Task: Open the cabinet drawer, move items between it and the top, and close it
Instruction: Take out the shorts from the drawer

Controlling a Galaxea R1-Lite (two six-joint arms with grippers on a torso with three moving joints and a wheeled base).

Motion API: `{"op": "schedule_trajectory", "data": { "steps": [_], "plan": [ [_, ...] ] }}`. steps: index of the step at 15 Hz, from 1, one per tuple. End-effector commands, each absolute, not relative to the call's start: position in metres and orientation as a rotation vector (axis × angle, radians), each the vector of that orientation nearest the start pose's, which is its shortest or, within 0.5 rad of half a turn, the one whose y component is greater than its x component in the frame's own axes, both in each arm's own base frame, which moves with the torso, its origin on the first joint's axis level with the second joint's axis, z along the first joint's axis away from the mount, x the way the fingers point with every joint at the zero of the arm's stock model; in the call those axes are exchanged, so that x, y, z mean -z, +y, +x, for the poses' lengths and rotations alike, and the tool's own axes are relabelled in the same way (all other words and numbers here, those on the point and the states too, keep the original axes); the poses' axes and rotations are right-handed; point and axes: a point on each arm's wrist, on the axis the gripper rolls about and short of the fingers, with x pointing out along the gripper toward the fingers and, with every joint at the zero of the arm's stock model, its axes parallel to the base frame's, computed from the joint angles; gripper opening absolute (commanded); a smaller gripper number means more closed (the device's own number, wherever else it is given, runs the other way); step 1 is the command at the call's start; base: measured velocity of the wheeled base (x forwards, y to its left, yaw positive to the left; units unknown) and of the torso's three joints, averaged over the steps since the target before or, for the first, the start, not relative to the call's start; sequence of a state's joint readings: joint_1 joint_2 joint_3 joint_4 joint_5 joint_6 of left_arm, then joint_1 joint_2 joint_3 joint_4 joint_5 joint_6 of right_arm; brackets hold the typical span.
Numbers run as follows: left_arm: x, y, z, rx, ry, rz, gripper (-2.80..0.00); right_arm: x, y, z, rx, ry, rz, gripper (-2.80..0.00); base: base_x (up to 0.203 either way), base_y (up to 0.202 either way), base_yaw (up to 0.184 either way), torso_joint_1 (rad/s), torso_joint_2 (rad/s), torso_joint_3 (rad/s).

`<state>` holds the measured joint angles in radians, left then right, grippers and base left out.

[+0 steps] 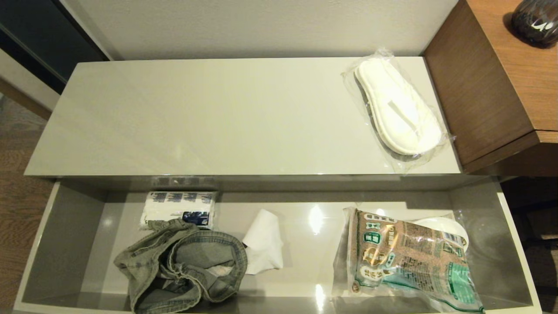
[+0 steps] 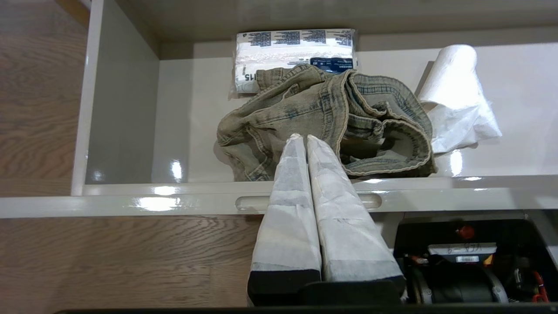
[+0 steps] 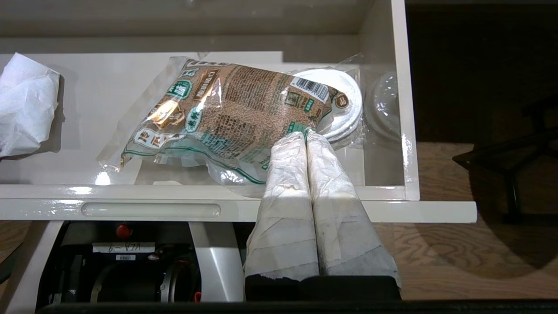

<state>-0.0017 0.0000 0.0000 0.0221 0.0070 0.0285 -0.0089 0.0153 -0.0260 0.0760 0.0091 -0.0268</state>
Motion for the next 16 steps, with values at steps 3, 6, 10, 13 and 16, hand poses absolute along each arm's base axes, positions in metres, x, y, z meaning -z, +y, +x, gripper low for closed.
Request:
{"op": "schedule_trajectory", "data": {
  "steps": [3, 6, 10, 13, 16],
  "plan": [
    [-0.074, 0.0, -0.023, -0.004, 0.024, 0.062, -2.8, -0.075, 0.0, -0.024, -0.001, 0.067, -0.027, -2.8, 0.0, 0.0, 0.0, 0.0, 0.0, 0.0],
    [-0.1, 0.0, -0.028, 0.0, -0.016, 0.082, -2.8, -0.075, 0.0, -0.024, -0.001, 0.067, -0.027, -2.8, 0.0, 0.0, 0.0, 0.0, 0.0, 0.0],
    [-0.19, 0.0, -0.016, -0.004, 0.232, -0.04, -2.8, -0.075, 0.0, -0.024, -0.001, 0.066, -0.032, -2.8, 0.0, 0.0, 0.0, 0.0, 0.0, 0.0],
    [-0.211, 0.0, 0.033, -0.034, 0.65, -0.116, -2.8, -0.075, 0.0, -0.024, -0.001, 0.067, -0.025, -2.8, 0.0, 0.0, 0.0, 0.0, 0.0, 0.0],
    [-0.202, -0.002, 0.072, -0.033, 0.929, -0.239, -2.8, -0.075, 0.0, -0.024, -0.001, 0.067, -0.025, -2.8, 0.0, 0.0, 0.0, 0.0, 0.0, 0.0]
  ]
}}
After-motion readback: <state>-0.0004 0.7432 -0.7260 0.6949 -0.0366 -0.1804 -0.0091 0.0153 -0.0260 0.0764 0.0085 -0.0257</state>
